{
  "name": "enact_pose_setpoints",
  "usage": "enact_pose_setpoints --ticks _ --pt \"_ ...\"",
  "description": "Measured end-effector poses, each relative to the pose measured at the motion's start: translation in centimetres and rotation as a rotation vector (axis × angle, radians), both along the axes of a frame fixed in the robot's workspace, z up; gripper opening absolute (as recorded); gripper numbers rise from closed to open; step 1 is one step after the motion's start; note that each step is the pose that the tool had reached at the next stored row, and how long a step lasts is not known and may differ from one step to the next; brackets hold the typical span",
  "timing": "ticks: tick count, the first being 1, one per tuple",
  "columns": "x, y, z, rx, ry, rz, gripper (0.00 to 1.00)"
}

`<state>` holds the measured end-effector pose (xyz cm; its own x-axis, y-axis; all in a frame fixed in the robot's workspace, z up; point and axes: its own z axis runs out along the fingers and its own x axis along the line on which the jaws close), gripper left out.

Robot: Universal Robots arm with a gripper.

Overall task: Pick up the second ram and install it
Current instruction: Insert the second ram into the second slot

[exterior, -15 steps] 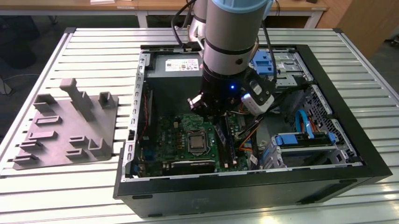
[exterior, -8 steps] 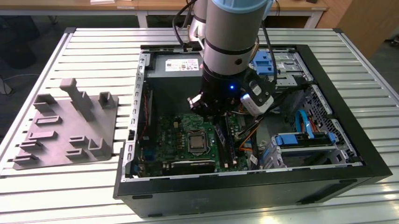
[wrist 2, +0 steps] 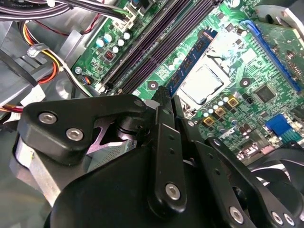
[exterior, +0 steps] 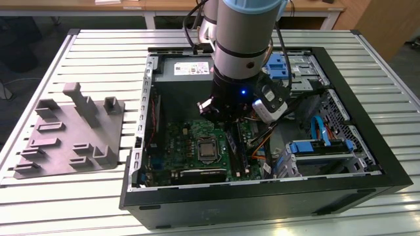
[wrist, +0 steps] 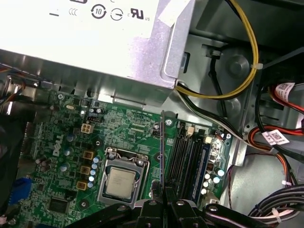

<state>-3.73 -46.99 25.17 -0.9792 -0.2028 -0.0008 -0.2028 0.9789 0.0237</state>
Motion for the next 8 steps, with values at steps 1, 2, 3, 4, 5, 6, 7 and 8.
enact_pose_setpoints --ticks 1,2,3,4,5,6,7,8 --pt "0.0 0.0 0.0 -0.0001 0.0 -0.003 0.14" --pt "0.0 0.0 0.0 -0.0001 0.0 -0.008 0.14" --pt "0.0 0.0 0.0 0.0 0.0 -0.012 0.14" --pt "0.0 0.0 0.0 -0.0001 0.0 -0.017 0.14" --pt "0.0 0.0 0.0 -0.0002 0.0 -0.023 0.14" --pt "0.0 0.0 0.0 -0.0002 0.0 -0.028 0.14" --pt "0.0 0.0 0.0 -0.0002 0.0 -0.033 0.14" --pt "0.0 0.0 0.0 -0.0003 0.0001 -0.038 0.14"
